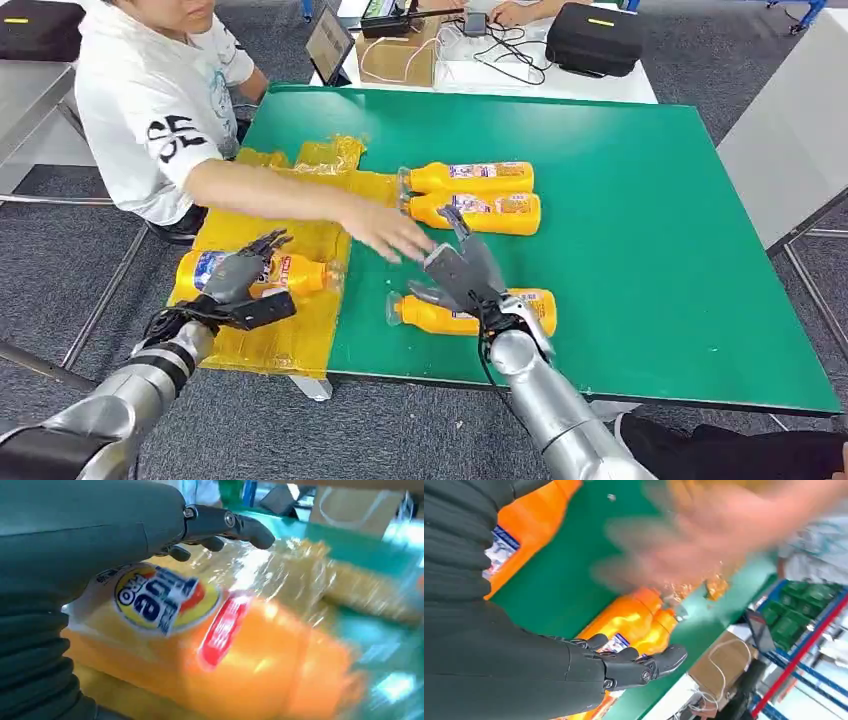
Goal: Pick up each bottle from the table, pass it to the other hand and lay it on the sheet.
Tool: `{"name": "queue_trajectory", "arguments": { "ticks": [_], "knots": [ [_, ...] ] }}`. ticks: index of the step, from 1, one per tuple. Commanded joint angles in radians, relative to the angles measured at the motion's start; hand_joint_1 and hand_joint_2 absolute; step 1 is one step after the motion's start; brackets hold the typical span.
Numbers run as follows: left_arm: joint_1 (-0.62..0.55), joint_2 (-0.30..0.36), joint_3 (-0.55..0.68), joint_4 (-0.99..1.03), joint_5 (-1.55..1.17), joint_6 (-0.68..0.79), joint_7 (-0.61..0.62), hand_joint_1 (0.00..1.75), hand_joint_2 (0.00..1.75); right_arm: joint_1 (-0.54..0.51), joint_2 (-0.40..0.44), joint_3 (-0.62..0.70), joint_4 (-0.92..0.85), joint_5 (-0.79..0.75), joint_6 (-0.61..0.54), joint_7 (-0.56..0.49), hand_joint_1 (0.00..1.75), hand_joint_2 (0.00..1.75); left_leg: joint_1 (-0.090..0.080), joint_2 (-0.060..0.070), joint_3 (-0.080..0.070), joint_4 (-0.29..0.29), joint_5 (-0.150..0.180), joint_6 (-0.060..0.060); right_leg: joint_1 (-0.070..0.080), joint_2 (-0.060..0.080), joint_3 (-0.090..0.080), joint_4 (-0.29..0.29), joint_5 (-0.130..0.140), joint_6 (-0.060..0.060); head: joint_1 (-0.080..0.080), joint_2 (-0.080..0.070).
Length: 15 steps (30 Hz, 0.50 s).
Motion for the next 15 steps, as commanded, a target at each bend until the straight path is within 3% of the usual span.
{"name": "queue_trajectory", "arguments": {
  "ticks": [1, 11, 15],
  "knots": [
    [0.094, -0.061, 0.151, -0.143, 0.154, -0.065, -0.015, 0.0, 1.75, 0.031, -0.051, 0.064, 0.039, 0.056, -0.015, 0.026, 0.0, 1.75, 0.002, -0.001, 0.006, 0.0, -0.003, -0.001, 0.002, -0.002, 0.008, -0.002, -0.003, -0.002, 0.0, 0.0],
    [0.119, -0.085, 0.191, -0.215, 0.302, -0.078, -0.015, 0.0, 1.75, 0.083, -0.086, 0.051, 0.003, 0.144, -0.023, 0.071, 0.0, 1.75, 0.002, -0.001, 0.003, 0.001, -0.003, -0.001, 0.002, -0.002, 0.004, -0.001, -0.003, -0.002, 0.0, 0.0],
    [0.098, -0.133, 0.293, -0.205, 0.434, -0.162, -0.001, 0.0, 1.75, 0.112, -0.112, 0.023, -0.024, 0.194, -0.007, 0.096, 0.0, 1.75, 0.001, -0.001, 0.001, 0.0, -0.002, -0.001, 0.002, -0.002, 0.002, -0.001, -0.002, -0.001, 0.0, 0.0]
  ]
}}
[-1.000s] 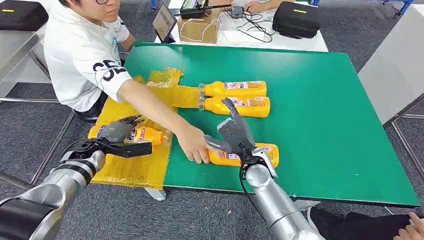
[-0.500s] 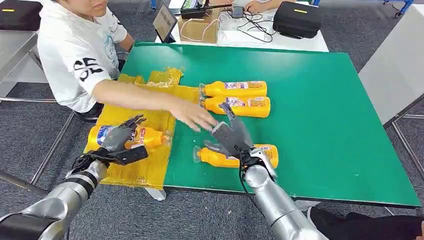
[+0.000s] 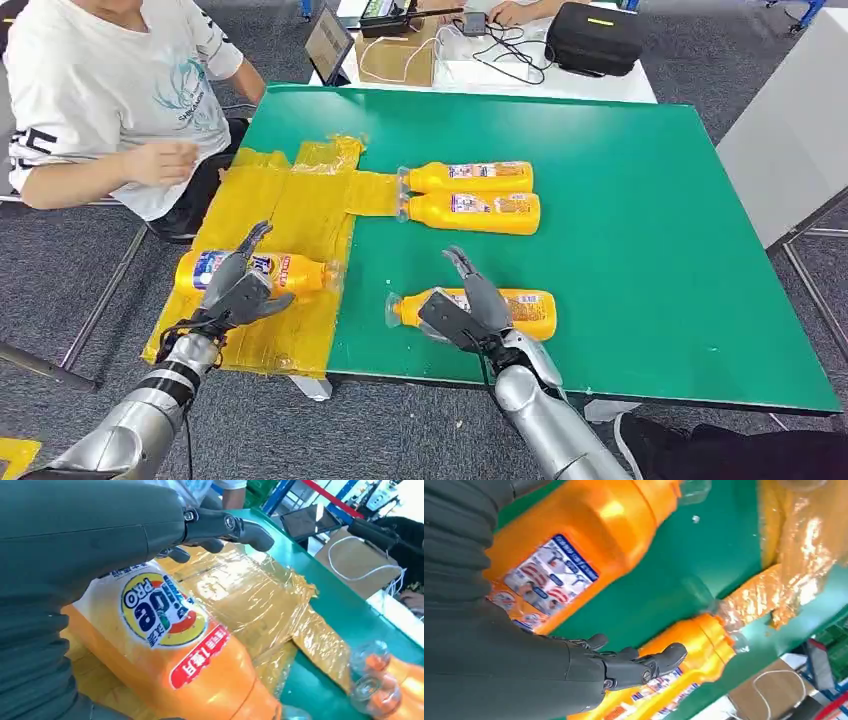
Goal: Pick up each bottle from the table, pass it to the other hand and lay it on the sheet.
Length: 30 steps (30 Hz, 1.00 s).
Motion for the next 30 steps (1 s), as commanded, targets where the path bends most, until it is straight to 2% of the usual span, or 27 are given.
{"name": "queue_trajectory", "arguments": {
  "ticks": [1, 9, 10, 12, 15, 30],
  "knots": [
    [-0.027, -0.107, 0.191, -0.039, 0.216, -0.127, 0.035, 0.0, 1.75, 0.023, -0.068, -0.011, -0.025, 0.102, 0.001, 0.056, 0.0, 1.75, 0.002, -0.004, 0.003, 0.001, -0.002, -0.001, 0.002, -0.005, 0.005, 0.0, -0.003, -0.002, 0.0, 0.0],
    [-0.011, -0.158, 0.182, -0.1, 0.26, -0.199, 0.071, 0.0, 1.75, 0.005, -0.086, -0.021, -0.016, 0.169, 0.041, 0.083, 0.0, 1.75, 0.002, -0.003, 0.003, 0.001, -0.002, -0.001, 0.002, -0.003, 0.005, 0.0, -0.003, -0.002, 0.0, 0.0],
    [-0.009, -0.174, 0.189, -0.107, 0.289, -0.213, 0.115, 0.0, 1.75, 0.002, -0.095, -0.014, -0.018, 0.197, 0.047, 0.103, 0.0, 1.75, 0.002, -0.004, 0.004, 0.002, -0.003, -0.002, 0.003, -0.004, 0.006, 0.0, -0.004, -0.002, 0.0, 0.0],
    [-0.005, -0.19, 0.17, -0.117, 0.294, -0.209, 0.126, 0.0, 1.75, -0.006, -0.102, -0.009, -0.017, 0.231, 0.043, 0.123, 0.0, 1.75, 0.001, -0.003, 0.0, 0.001, -0.001, -0.001, 0.001, -0.003, 0.002, 0.0, -0.001, -0.001, -0.001, 0.0],
    [0.0, -0.198, 0.157, -0.132, 0.31, -0.227, 0.13, 0.0, 1.75, -0.035, -0.121, 0.007, 0.01, 0.286, 0.054, 0.161, 0.0, 1.75, 0.001, -0.004, 0.002, 0.002, -0.002, -0.001, 0.001, -0.004, 0.004, 0.0, -0.002, -0.001, -0.001, 0.0],
    [0.01, -0.195, 0.138, -0.151, 0.315, -0.238, 0.132, 0.0, 1.75, -0.055, -0.127, 0.012, 0.049, 0.309, 0.073, 0.182, 0.0, 1.75, 0.0, -0.001, 0.0, 0.0, -0.001, -0.001, 0.001, -0.001, 0.001, 0.0, -0.001, -0.001, 0.0, 0.0]
  ]
}}
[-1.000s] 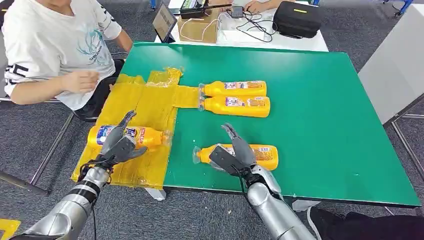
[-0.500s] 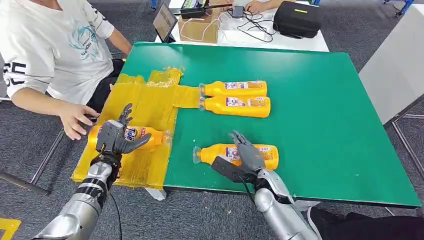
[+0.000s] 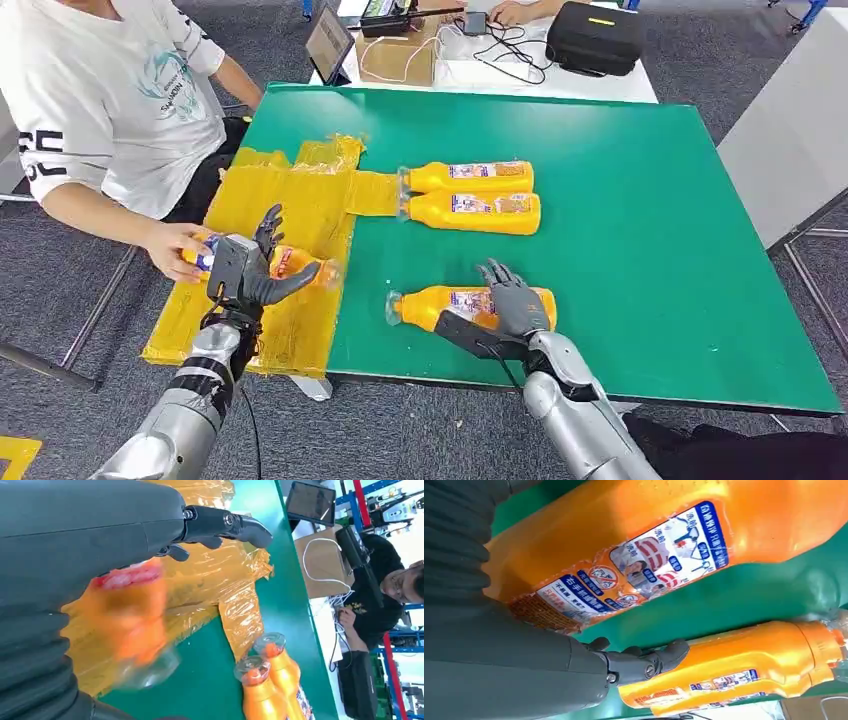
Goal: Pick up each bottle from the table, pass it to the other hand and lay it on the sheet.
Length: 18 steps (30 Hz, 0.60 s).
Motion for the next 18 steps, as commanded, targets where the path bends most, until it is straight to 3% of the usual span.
{"name": "queue_trajectory", "arguments": {
  "ticks": [1, 4, 9, 10, 11, 18],
  "knots": [
    [-0.012, -0.016, -0.021, -0.019, 0.018, -0.025, 0.01, 0.0, 1.75, -0.089, -0.034, 0.036, 0.135, 0.019, 0.096, 0.044, 0.0, 1.75, 0.002, 0.0, 0.004, 0.001, -0.002, -0.001, 0.002, 0.0, 0.004, 0.0, -0.002, -0.002, 0.0, 0.0],
    [-0.006, -0.022, -0.049, -0.048, 0.021, -0.035, 0.012, 0.0, 1.75, -0.149, -0.055, 0.091, 0.273, 0.056, 0.178, 0.054, 0.0, 1.75, 0.001, 0.001, 0.003, 0.001, -0.002, -0.001, 0.001, 0.0, 0.004, 0.0, -0.001, -0.001, 0.0, 0.0],
    [0.0, -0.019, -0.085, -0.067, 0.024, -0.049, 0.022, 0.0, 1.75, -0.186, -0.056, 0.125, 0.377, 0.075, 0.197, 0.039, 0.02, 1.75, 0.002, -0.001, 0.005, 0.0, -0.001, -0.001, 0.002, -0.002, 0.007, -0.002, -0.001, -0.002, 0.0, 0.0],
    [-0.001, -0.018, -0.087, -0.066, 0.024, -0.049, 0.022, 0.0, 1.75, -0.188, -0.058, 0.127, 0.38, 0.07, 0.205, 0.031, 1.34, 1.75, 0.002, -0.001, 0.005, 0.0, -0.001, -0.001, 0.002, -0.002, 0.007, -0.002, -0.001, -0.001, 0.0, 0.0],
    [-0.004, -0.015, -0.092, -0.063, 0.023, -0.052, 0.022, 0.0, 1.75, -0.19, -0.063, 0.124, 0.38, 0.059, 0.214, 0.02, 1.64, 1.75, 0.002, -0.002, 0.005, 0.0, -0.001, -0.001, 0.002, -0.002, 0.007, -0.002, -0.001, -0.001, 0.0, 0.0],
    [-0.049, -0.008, -0.112, 0.002, 0.029, -0.065, 0.022, 0.0, 1.75, -0.196, -0.126, 0.147, 0.354, -0.019, 0.308, -0.017, 1.75, 1.75, 0.003, -0.006, 0.01, 0.0, 0.0, -0.001, 0.003, -0.006, 0.013, -0.003, -0.001, -0.001, 0.0, 0.0]
  ]
}}
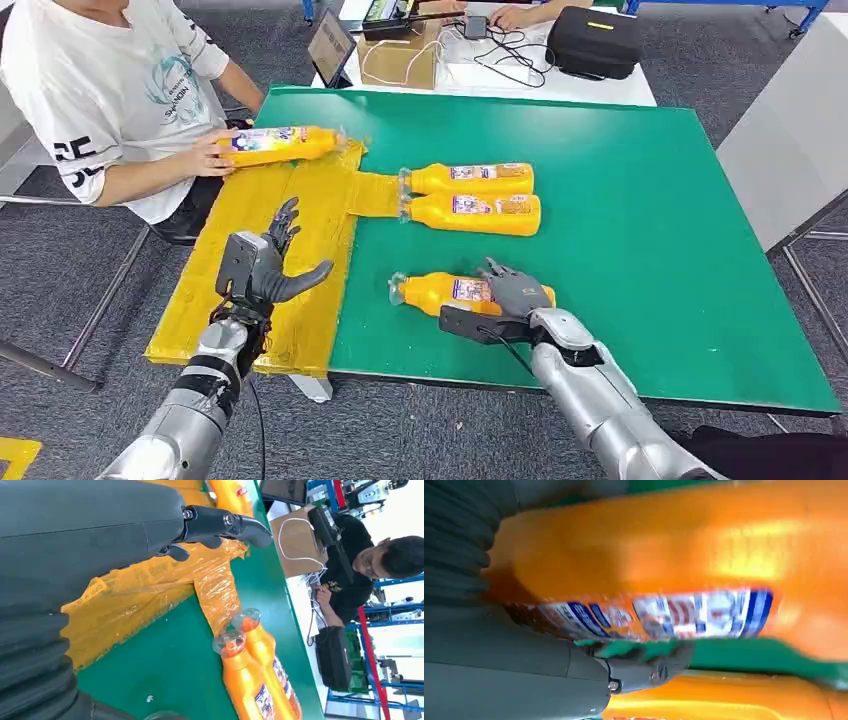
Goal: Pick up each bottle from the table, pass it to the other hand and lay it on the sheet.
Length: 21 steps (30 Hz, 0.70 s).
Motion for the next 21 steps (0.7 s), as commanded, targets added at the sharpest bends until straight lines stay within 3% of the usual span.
{"name": "queue_trajectory", "arguments": {
  "ticks": [1, 10, 14, 17, 18, 21],
  "knots": [
    [-0.068, 0.006, -0.057, 0.084, 0.02, -0.028, 0.005, 0.0, 1.75, -0.016, -0.108, 0.082, 0.117, -0.076, 0.109, -0.021, 1.75, 1.75, 0.003, -0.005, 0.003, 0.0, 0.0, -0.001, 0.003, -0.006, 0.006, -0.002, -0.001, -0.002, 0.0, 0.0],
    [-0.076, 0.008, -0.082, 0.102, 0.02, -0.014, 0.006, 0.0, 1.75, -0.001, -0.153, 0.086, 0.054, -0.179, 0.112, -0.031, 1.75, 1.75, 0.002, -0.005, 0.005, -0.001, 0.001, 0.001, 0.002, -0.004, 0.009, -0.006, 0.001, 0.001, 0.0, 0.0],
    [-0.077, 0.018, -0.115, 0.099, 0.006, -0.027, 0.004, 0.0, 1.75, 0.026, -0.046, -0.039, -0.011, -0.297, -0.02, -0.059, 1.75, 1.75, 0.002, -0.004, 0.005, -0.001, 0.001, 0.001, 0.002, -0.003, 0.01, -0.008, 0.002, 0.002, 0.0, 0.0],
    [-0.077, 0.017, -0.116, 0.1, 0.006, -0.026, 0.004, 0.0, 1.75, 0.021, -0.028, -0.034, -0.013, -0.292, -0.028, -0.043, 1.75, 1.75, 0.002, -0.001, 0.005, 0.0, 0.001, 0.002, 0.002, 0.0, 0.009, -0.008, 0.002, 0.003, 0.0, 0.0],
    [-0.081, 0.019, -0.137, 0.109, -0.023, -0.002, 0.014, 0.0, 0.0, 0.034, -0.007, -0.061, -0.034, -0.304, -0.095, -0.061, 1.75, 1.75, 0.001, -0.001, 0.004, 0.0, 0.001, 0.002, 0.001, 0.0, 0.009, -0.008, 0.003, 0.003, 0.0, 0.0],
    [-0.088, -0.011, -0.128, 0.136, -0.005, -0.002, 0.018, 0.0, 0.0, 0.071, 0.094, -0.133, -0.109, -0.322, -0.248, -0.113, 1.75, 1.75, 0.002, 0.001, 0.005, -0.001, 0.0, 0.001, 0.002, 0.0, 0.009, -0.008, 0.003, 0.002, 0.0, 0.0]
  ]
}}
